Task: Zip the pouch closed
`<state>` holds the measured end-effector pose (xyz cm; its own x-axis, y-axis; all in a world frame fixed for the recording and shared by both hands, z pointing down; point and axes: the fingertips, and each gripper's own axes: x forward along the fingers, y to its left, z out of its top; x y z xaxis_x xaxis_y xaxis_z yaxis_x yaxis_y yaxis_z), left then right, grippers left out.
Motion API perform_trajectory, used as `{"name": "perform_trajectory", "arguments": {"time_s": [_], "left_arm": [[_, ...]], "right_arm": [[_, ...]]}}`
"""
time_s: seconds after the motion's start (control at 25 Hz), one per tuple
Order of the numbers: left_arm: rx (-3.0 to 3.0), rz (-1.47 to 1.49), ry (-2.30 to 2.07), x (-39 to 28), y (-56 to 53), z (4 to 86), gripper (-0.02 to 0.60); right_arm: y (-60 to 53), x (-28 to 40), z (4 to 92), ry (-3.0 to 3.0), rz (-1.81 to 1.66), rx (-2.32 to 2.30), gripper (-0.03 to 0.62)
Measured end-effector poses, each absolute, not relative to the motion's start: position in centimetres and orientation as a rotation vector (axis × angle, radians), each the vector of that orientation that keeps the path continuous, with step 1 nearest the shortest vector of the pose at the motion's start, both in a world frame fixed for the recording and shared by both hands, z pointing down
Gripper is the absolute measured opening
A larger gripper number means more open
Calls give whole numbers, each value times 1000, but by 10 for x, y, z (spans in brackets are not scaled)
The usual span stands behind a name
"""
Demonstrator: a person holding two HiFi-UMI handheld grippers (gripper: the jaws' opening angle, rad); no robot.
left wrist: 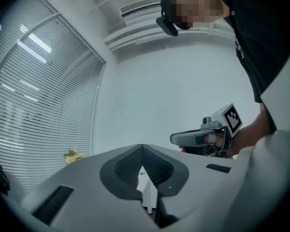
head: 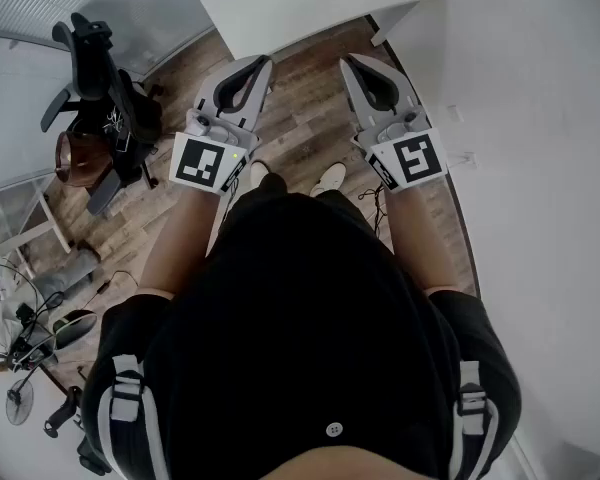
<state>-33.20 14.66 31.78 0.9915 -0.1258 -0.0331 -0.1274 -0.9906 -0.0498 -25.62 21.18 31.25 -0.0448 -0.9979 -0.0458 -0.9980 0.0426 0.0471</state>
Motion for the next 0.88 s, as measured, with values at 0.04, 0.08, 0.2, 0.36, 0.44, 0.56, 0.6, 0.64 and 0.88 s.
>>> {"name": "perform_trajectory", "arguments": {"time_s": [0.04, 0.08, 0.2, 0.36, 0.44, 0.56, 0.6, 0.64, 0.88], "left_arm": [[-3085, 46, 200, -334, 146, 318, 0], [-3087, 45, 203, -335, 145, 319, 0], [-3094, 36, 202, -338, 143, 322, 0], [-3110, 23, 212, -343, 144, 328, 0], [-3112, 21, 217, -344, 143, 329, 0], [-3113, 16, 213, -343, 142, 331, 0], [-3113, 15, 213, -343, 143, 331, 0], [-3113, 14, 214, -344, 144, 330, 0], [-3105, 13, 220, -347, 149, 331, 0]], "right_arm": [[211, -258, 314, 2270, 102, -2168, 11], [210, -259, 315, 2271, 99, -2166, 11], [209, -262, 320, 2266, 65, -2158, 9], [211, -263, 326, 2252, 19, -2150, 11], [209, -263, 328, 2254, 7, -2151, 11], [207, -262, 330, 2264, -7, -2149, 11], [208, -263, 330, 2267, -10, -2148, 11], [209, -263, 330, 2270, -11, -2147, 11], [212, -267, 331, 2278, -6, -2139, 14]]}}
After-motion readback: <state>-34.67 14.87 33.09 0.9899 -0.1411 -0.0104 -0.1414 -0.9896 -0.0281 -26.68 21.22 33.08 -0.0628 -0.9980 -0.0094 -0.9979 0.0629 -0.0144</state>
